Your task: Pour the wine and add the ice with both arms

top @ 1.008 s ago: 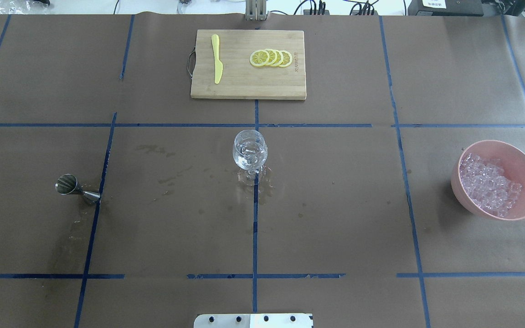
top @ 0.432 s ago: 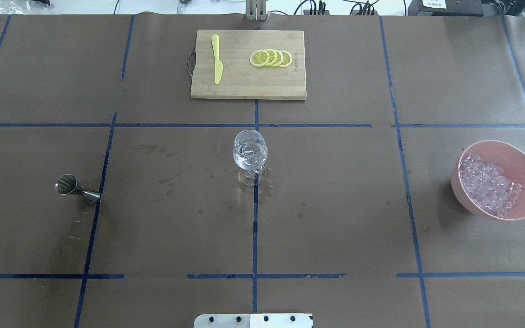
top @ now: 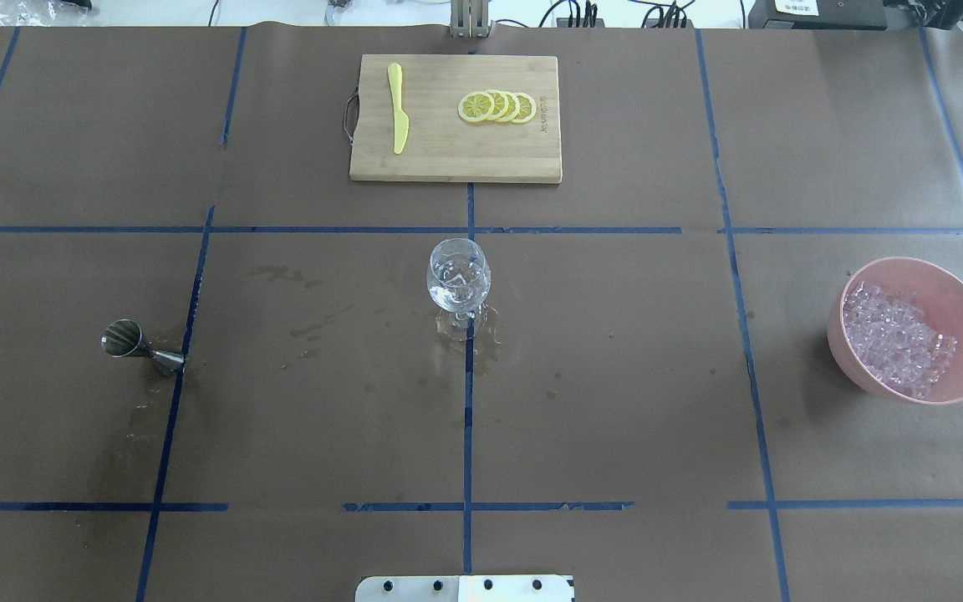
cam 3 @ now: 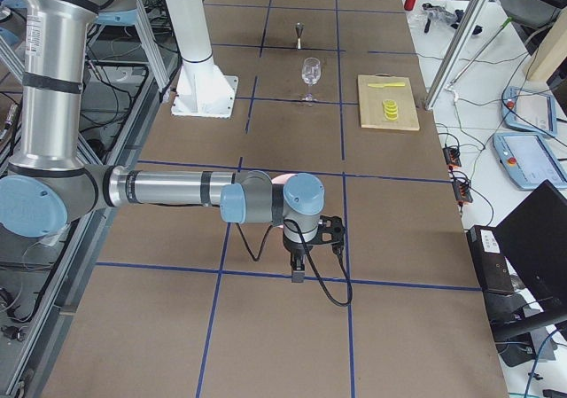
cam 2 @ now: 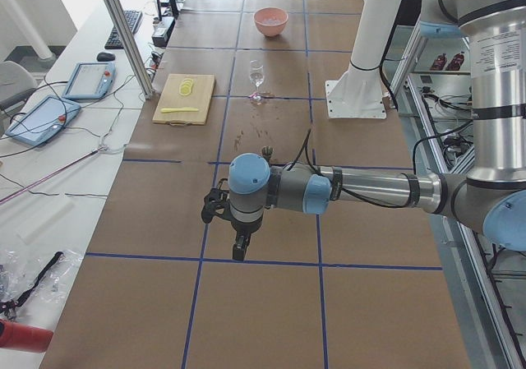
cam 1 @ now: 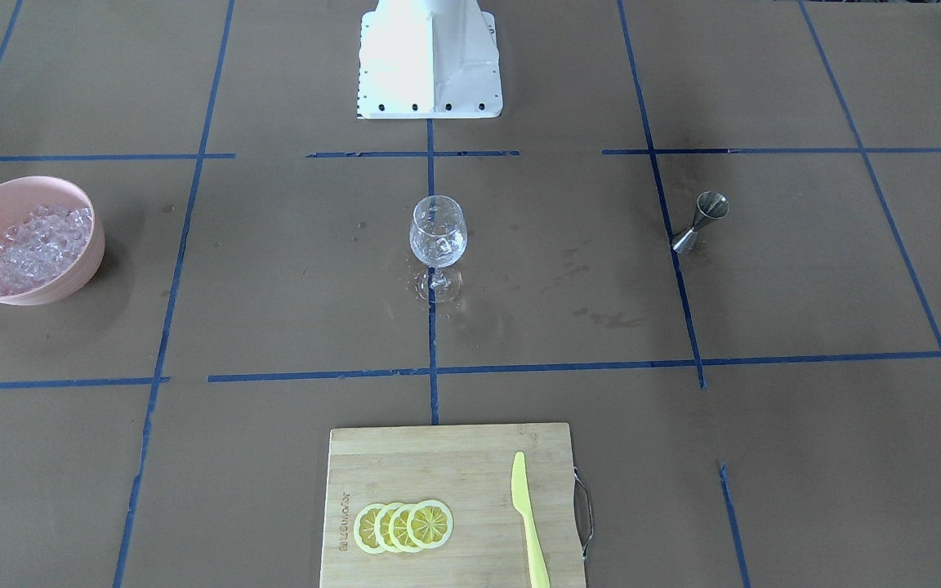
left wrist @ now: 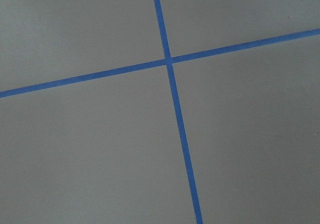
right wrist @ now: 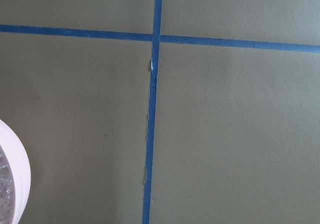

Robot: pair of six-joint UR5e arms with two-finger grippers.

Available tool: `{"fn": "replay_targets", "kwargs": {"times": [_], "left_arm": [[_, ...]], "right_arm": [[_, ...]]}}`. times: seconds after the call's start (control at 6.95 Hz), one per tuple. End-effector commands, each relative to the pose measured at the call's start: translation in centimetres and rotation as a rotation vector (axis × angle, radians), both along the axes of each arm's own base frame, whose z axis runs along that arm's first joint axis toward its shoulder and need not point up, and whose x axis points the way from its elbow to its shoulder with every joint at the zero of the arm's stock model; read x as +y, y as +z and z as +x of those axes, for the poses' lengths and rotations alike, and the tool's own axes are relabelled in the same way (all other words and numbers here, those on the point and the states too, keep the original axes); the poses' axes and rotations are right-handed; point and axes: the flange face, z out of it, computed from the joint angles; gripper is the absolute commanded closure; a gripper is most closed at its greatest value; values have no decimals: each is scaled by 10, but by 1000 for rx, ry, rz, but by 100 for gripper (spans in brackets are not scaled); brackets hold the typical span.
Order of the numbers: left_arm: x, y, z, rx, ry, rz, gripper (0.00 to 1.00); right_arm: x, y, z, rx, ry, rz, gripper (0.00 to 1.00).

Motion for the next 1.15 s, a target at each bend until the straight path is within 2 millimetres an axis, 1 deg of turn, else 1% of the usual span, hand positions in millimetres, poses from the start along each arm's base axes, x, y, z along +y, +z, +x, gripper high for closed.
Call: {"fn": "replay_targets", "kwargs": {"times": [0.0,0.43,0.58,0.72,1.01], "left_arm": [[-1,-1,0,0,0,4,0],[-2,-1,1,0,2,4,0],[-1,-1,0,0,0,4,0],[-1,-1,0,0,0,4,0],[-2,-2,0,0,0,7,0]], "right_arm": [[-1,-2,0,-2,5,1,0],[-1,-2,0,-3,48,-36,0],[-1,-1,0,-2,48,-39,0],[3,5,0,1,46,-49,0],[6,8,0,1,45,-53,0]]}}
